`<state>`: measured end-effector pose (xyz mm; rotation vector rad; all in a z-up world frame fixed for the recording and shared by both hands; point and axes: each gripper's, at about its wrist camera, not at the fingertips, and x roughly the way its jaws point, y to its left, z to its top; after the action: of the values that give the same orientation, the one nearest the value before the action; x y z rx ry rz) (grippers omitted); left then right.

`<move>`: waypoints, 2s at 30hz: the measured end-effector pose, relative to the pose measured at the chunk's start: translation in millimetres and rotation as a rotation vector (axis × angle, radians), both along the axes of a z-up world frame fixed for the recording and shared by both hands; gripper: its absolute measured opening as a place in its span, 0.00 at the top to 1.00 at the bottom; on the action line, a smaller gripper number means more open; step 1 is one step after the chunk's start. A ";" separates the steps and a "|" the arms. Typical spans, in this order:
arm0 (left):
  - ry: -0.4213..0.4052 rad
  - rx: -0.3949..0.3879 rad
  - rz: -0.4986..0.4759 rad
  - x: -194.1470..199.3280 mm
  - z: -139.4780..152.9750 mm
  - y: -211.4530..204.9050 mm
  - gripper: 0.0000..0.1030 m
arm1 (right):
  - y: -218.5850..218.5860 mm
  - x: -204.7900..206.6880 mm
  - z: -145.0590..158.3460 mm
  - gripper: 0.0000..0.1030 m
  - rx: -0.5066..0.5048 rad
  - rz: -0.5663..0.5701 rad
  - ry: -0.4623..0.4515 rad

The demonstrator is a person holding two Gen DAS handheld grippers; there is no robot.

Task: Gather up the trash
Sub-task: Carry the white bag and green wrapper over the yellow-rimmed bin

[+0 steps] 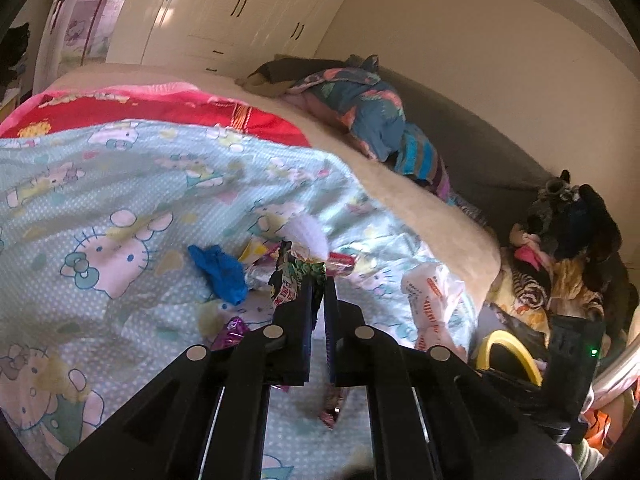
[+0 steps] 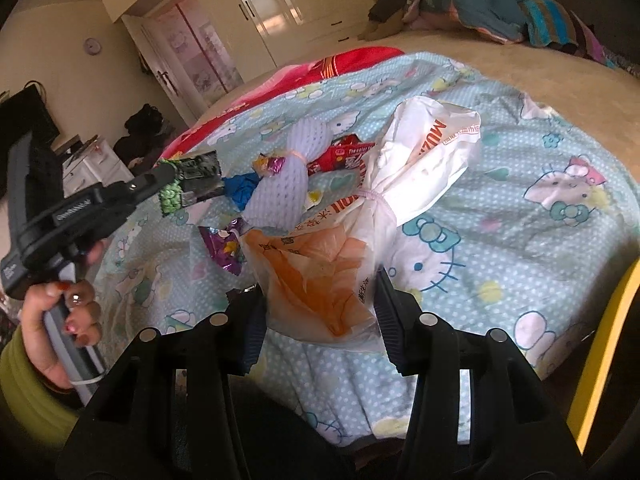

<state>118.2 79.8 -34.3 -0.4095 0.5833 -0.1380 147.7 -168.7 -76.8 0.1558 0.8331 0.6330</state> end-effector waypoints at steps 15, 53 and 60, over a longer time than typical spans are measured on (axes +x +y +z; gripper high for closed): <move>-0.084 -0.054 -0.130 -19.6 38.5 -35.4 0.95 | -26.1 -18.0 38.0 0.60 -0.023 -0.066 -0.128; -0.091 -0.026 -0.404 -38.1 43.4 -130.8 0.95 | -128.2 -50.6 69.7 0.60 -0.102 -0.330 -0.202; -0.083 0.000 -0.482 -41.9 38.4 -163.7 0.95 | -159.7 -45.1 65.5 0.60 -0.114 -0.393 -0.173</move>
<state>76.3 -83.9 4.2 -0.2550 0.5916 -0.6140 102.6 -328.4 -11.3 0.1540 0.6457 0.2247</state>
